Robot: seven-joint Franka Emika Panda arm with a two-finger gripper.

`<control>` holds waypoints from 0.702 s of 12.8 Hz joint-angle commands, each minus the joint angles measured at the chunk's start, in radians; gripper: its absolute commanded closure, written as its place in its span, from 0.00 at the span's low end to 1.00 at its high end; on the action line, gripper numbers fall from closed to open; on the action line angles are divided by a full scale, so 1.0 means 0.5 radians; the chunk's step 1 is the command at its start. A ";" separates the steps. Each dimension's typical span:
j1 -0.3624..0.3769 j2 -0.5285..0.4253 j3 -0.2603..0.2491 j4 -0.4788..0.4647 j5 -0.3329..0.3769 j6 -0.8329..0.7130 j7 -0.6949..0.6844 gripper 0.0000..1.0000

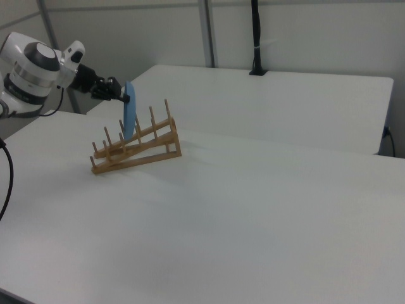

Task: Pick plate from plate rack
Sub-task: 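Lift the gripped blue plate up out of the rack slots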

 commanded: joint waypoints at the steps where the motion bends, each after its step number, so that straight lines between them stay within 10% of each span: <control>1: 0.008 -0.125 -0.028 -0.008 -0.049 0.038 0.018 1.00; 5: -0.035 -0.193 -0.038 -0.011 0.049 0.026 -0.001 1.00; 9: -0.213 -0.254 -0.028 -0.026 0.836 0.032 -0.383 1.00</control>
